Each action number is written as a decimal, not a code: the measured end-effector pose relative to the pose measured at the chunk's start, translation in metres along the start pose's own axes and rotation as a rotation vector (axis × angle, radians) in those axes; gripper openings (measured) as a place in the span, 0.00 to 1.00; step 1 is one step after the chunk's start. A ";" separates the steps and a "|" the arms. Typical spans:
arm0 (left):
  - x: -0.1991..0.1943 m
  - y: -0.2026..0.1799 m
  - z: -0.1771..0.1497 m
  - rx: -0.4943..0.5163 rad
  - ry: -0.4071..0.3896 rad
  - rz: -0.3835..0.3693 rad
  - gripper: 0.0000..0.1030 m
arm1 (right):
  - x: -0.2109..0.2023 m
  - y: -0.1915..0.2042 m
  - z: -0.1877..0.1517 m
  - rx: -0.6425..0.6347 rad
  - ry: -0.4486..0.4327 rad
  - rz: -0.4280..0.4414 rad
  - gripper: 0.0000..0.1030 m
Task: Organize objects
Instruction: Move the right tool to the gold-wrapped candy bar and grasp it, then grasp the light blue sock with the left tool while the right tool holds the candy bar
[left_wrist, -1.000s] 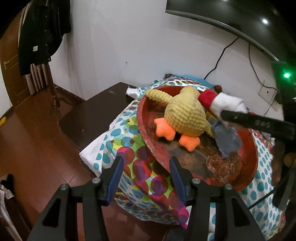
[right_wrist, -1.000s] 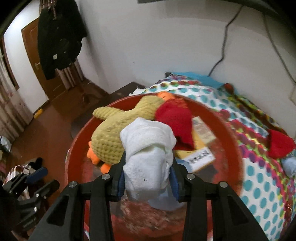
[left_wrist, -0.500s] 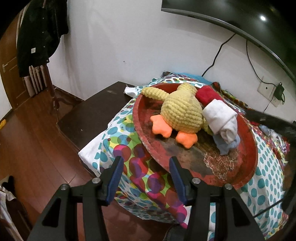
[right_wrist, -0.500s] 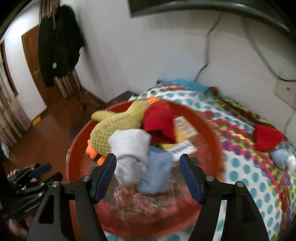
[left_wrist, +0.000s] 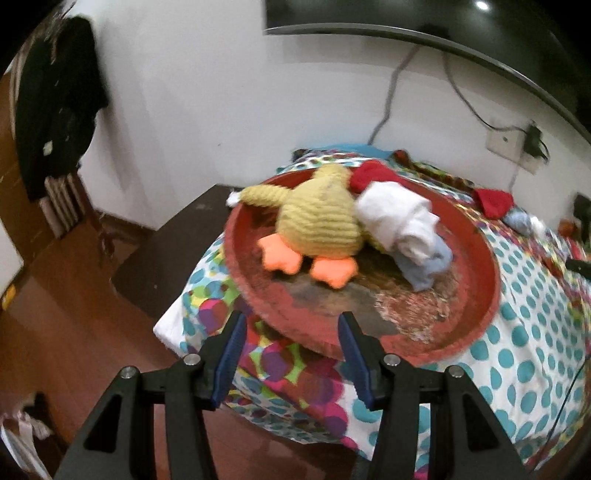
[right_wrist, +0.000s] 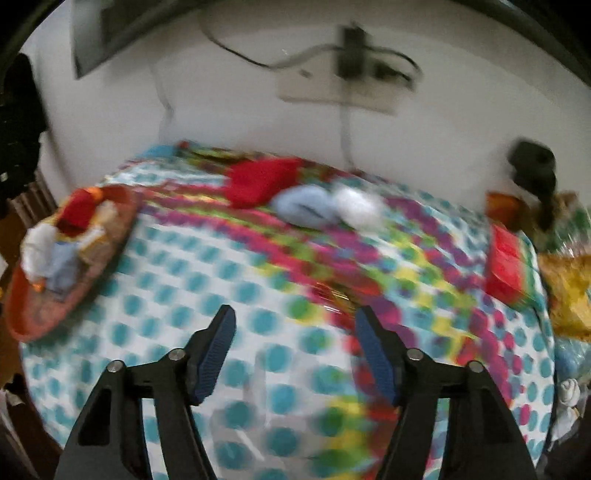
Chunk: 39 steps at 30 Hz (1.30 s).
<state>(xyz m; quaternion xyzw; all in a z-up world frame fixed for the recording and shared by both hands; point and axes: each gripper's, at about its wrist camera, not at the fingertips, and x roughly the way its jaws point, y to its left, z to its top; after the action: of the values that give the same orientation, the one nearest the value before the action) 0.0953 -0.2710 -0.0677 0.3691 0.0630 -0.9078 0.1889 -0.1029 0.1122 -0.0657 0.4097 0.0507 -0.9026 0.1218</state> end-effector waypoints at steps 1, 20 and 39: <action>-0.001 -0.006 0.000 0.017 0.003 -0.020 0.51 | 0.005 -0.010 -0.002 0.009 0.008 0.000 0.57; 0.007 -0.166 0.046 0.339 0.021 -0.295 0.51 | 0.064 -0.023 0.004 -0.070 0.054 0.083 0.28; 0.141 -0.414 0.133 0.576 0.136 -0.527 0.51 | 0.046 -0.047 -0.015 -0.036 0.055 0.137 0.21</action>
<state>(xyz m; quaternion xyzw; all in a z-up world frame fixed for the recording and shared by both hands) -0.2440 0.0347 -0.0802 0.4374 -0.0891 -0.8792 -0.1666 -0.1335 0.1519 -0.1107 0.4345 0.0417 -0.8796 0.1893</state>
